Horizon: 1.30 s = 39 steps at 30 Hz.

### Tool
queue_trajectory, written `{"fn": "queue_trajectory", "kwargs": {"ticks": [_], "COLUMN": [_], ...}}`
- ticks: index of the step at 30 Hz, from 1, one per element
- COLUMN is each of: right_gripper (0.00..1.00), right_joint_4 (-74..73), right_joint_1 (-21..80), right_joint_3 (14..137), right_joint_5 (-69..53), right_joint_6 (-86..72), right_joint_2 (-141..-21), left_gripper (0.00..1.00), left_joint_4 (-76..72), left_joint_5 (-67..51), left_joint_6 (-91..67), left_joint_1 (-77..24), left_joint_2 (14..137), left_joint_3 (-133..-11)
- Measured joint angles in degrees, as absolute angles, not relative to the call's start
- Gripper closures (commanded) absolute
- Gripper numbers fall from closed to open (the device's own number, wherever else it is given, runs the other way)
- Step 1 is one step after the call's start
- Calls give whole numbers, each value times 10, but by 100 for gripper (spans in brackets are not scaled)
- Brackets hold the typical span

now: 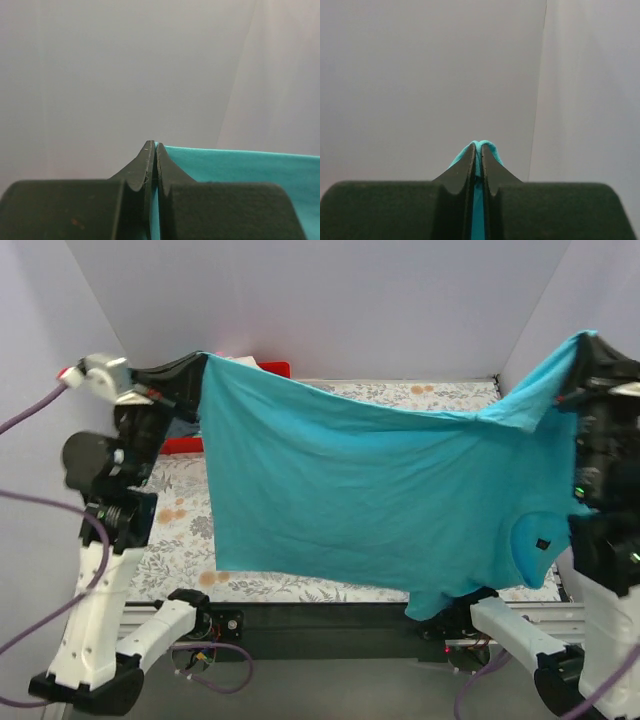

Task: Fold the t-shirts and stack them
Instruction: Flatten the tshirt out

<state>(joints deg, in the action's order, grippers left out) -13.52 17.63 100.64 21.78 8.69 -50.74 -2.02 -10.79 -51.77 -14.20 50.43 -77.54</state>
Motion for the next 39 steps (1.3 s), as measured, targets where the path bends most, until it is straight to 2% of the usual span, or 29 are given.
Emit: {"fn": "queue_trajectory", "kwargs": {"ticks": [5, 8, 12, 17, 21, 26, 34, 39], "right_gripper": [99, 99, 99, 99, 99, 99, 99, 99], "right_joint_4": [-89, -90, -99, -105, -87, -79, -76, -77], "right_joint_1": [176, 170, 155, 150, 150, 150, 150, 150], "right_joint_3": [849, 804, 807, 888, 950, 958, 861, 844], "right_joint_5": [272, 277, 274, 265, 255, 240, 206, 186], "right_joint_6": [76, 67, 59, 59, 61, 62, 59, 57], "right_joint_2": [-592, -682, -773, -815, -799, -738, -584, -502], "left_gripper": [100, 100, 100, 100, 100, 100, 100, 100], "left_joint_4": [-46, -37, -19, -24, -47, -51, -45, -42], "left_joint_5": [-94, -81, -76, -79, -84, -102, -138, -158], "left_joint_6": [-526, -525, -520, -508, -499, -495, -500, -506], "left_joint_1": [-142, -138, -131, -123, -120, -118, -118, -118], "left_joint_2": [637, 739, 808, 814, 795, 732, 572, 483], "left_joint_3": [-693, -642, -636, -700, -746, -746, -698, -697]}}
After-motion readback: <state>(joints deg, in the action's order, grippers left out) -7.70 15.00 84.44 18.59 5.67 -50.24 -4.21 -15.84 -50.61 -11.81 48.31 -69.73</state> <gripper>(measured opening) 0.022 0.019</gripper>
